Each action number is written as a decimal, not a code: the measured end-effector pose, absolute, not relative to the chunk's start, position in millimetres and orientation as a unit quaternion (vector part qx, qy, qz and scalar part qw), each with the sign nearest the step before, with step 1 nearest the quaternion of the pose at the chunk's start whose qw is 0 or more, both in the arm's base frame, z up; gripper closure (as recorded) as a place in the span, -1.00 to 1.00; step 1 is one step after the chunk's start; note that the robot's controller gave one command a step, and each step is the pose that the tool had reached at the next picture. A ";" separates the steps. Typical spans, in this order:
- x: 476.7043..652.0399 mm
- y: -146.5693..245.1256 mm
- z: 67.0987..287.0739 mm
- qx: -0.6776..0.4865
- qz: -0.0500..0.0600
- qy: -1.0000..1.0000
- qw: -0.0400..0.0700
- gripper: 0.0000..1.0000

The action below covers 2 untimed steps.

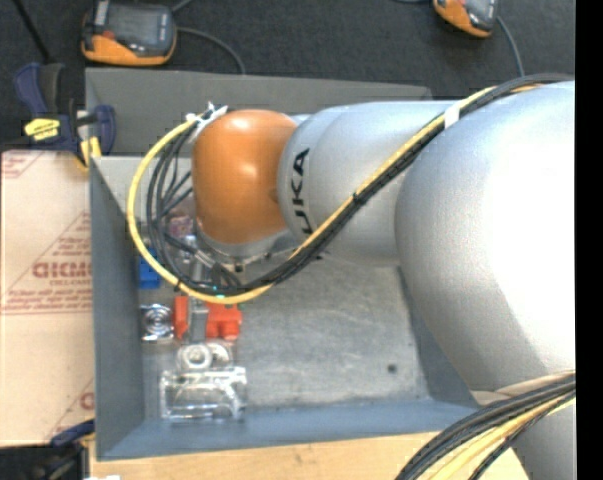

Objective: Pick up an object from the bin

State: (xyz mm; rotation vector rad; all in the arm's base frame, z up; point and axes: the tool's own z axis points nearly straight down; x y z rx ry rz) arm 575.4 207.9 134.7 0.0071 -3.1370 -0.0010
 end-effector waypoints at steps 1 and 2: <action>566.1 168.4 68.3 0.029 0.000 -1.000 -0.002 -1.00; 560.4 175.6 102.6 0.021 -0.001 -1.000 -0.003 -1.00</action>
Offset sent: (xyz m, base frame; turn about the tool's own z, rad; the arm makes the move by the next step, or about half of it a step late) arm -0.0109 -0.0361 -0.0647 -0.0584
